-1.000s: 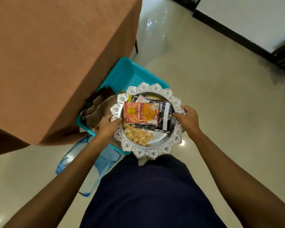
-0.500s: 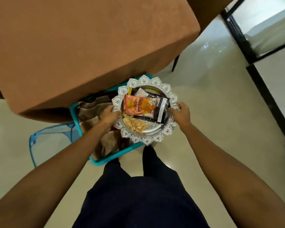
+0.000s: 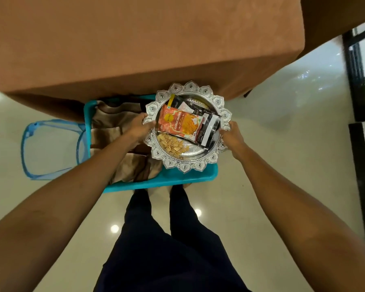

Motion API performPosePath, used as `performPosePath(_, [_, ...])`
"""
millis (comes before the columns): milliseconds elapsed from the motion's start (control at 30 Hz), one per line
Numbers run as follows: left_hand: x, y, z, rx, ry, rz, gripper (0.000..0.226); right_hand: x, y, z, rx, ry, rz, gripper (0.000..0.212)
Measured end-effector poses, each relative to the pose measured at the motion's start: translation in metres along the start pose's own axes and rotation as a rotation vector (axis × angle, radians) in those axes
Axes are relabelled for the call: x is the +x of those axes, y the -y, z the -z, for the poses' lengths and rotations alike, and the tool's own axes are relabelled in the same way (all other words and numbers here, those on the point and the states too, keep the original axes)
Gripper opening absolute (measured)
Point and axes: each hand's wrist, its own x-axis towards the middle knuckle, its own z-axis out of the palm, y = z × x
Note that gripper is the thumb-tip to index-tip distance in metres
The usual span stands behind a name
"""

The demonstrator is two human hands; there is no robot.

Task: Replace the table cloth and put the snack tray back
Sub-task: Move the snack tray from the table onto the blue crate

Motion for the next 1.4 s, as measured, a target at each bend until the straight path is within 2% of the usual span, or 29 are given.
performPosePath(33, [-0.004,-0.001,0.002,0.021,-0.016,-0.012,0.083,-0.001,0.0,-0.002,-0.004,0.02,-0.004,0.049])
performPosePath(67, [-0.023,-0.013,0.003,0.038,-0.028,-0.019,0.077,-0.002,0.002,-0.005,-0.003,0.039,0.0,0.049])
performPosePath(133, [-0.067,-0.043,0.004,0.084,-0.059,-0.019,0.051,-0.006,0.006,-0.013,0.003,0.068,0.021,0.048])
performPosePath(200, [-0.076,-0.041,0.009,0.136,-0.097,-0.035,0.04,-0.009,0.008,-0.022,-0.001,0.089,0.042,0.049])
performPosePath(433, [-0.081,-0.028,0.022,0.177,-0.113,-0.086,0.042,-0.012,0.001,-0.028,-0.051,0.075,0.09,0.047])
performPosePath(700, [-0.091,-0.032,0.042,0.332,-0.13,-0.14,0.034,-0.031,0.007,-0.045,-0.11,-0.198,0.087,0.058])
performPosePath(833, [-0.106,-0.026,0.074,0.46,-0.155,-0.233,0.019,-0.058,0.009,-0.063,-0.229,-0.397,0.061,0.047])
performPosePath(933, [-0.116,-0.019,0.107,0.489,-0.14,-0.312,0.01,-0.079,0.007,-0.079,-0.144,-0.4,0.083,0.029])
performPosePath(1133, [-0.132,-0.026,0.191,0.611,-0.032,-0.58,0.007,-0.128,0.009,-0.124,-0.006,-0.308,0.145,0.019])
performPosePath(1267, [-0.136,-0.036,0.244,0.681,-0.014,-0.69,0.01,-0.16,0.019,-0.173,-0.061,-0.28,0.19,0.01])
performPosePath(1400, [-0.142,-0.041,0.28,0.731,-0.006,-0.733,0.008,-0.192,0.029,-0.224,-0.164,-0.126,0.285,0.01])
